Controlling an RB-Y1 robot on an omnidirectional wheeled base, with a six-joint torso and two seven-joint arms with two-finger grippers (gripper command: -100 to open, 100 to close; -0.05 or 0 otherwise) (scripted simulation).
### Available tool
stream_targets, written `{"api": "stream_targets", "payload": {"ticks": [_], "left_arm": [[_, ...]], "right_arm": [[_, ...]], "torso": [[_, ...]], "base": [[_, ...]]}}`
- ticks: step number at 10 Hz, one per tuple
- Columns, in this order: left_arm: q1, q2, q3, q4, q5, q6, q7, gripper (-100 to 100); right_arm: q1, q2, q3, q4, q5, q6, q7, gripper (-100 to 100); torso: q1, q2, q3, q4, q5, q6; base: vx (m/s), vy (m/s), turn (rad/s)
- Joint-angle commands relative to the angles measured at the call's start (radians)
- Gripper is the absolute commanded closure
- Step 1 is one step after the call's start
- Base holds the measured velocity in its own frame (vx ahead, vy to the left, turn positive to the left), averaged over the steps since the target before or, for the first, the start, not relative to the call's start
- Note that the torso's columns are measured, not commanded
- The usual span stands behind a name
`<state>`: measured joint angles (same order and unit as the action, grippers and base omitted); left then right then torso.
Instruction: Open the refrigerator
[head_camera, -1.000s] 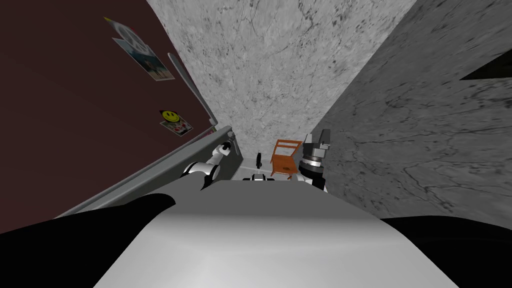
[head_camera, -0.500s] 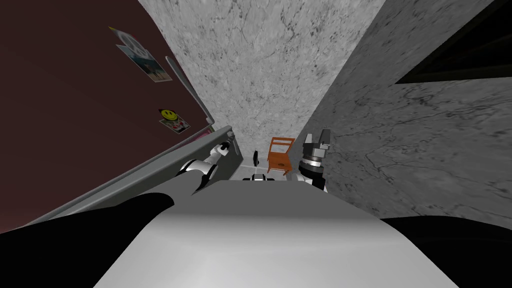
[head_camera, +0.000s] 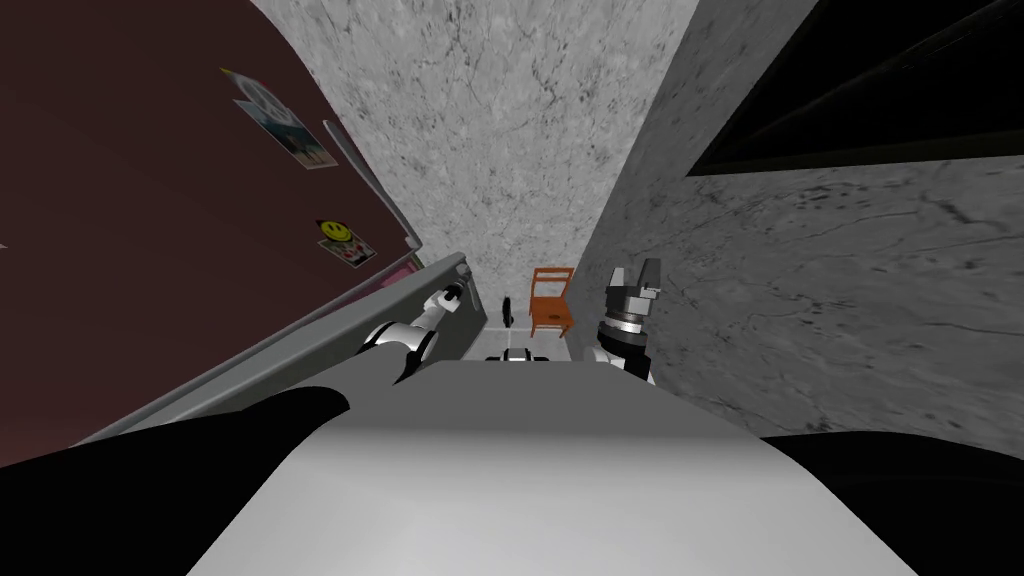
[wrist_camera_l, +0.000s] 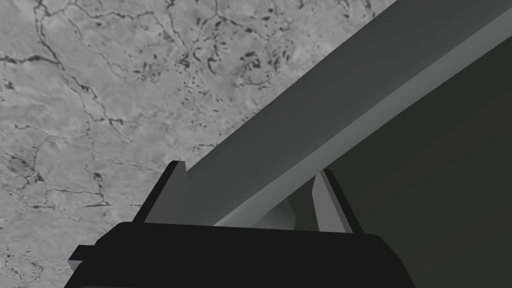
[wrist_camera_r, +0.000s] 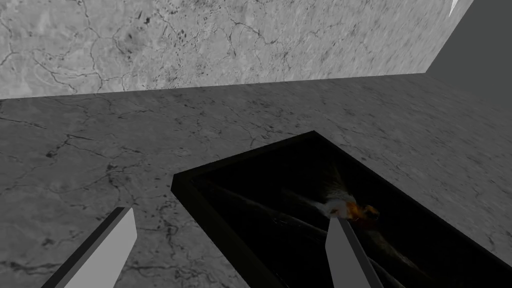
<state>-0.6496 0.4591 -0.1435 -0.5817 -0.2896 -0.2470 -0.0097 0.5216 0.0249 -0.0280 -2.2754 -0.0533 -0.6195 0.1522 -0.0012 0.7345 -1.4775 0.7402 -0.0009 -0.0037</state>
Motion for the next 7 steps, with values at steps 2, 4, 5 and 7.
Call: {"api": "stream_targets", "payload": {"ticks": [2, 4, 5, 7], "left_arm": [[0.023, -0.026, 0.038, -0.065, -0.017, 0.052, -0.016, 100], [0.034, -0.041, 0.056, -0.097, -0.026, 0.076, -0.027, 100], [0.034, -0.041, 0.056, -0.1, -0.026, 0.076, -0.027, 100], [0.044, -0.055, 0.073, -0.128, -0.035, 0.099, -0.037, 100]], "right_arm": [[-0.001, 0.0, 0.0, 0.0, 0.0, 0.0, 0.0, 0], [0.0, 0.0, 0.0, 0.0, 0.0, 0.0, 0.0, 0], [0.0, 0.0, 0.0, 0.0, 0.0, 0.0, 0.0, 0], [0.0, 0.0, 0.0, 0.0, 0.0, 0.0, 0.0, 0]], "torso": [[0.0, 0.005, 0.003, -0.002, 0.002, 0.012], [-0.001, 0.0, 0.0, 0.0, 0.0, 0.002], [0.0, 0.003, 0.001, -0.001, 0.001, 0.008], [-0.002, 0.004, 0.002, -0.001, 0.001, 0.011]], "base": [[-0.238, 0.089, -0.307], [-0.124, 0.027, -0.165], [-0.148, 0.031, -0.184], [-0.194, 0.031, -0.241]]}}
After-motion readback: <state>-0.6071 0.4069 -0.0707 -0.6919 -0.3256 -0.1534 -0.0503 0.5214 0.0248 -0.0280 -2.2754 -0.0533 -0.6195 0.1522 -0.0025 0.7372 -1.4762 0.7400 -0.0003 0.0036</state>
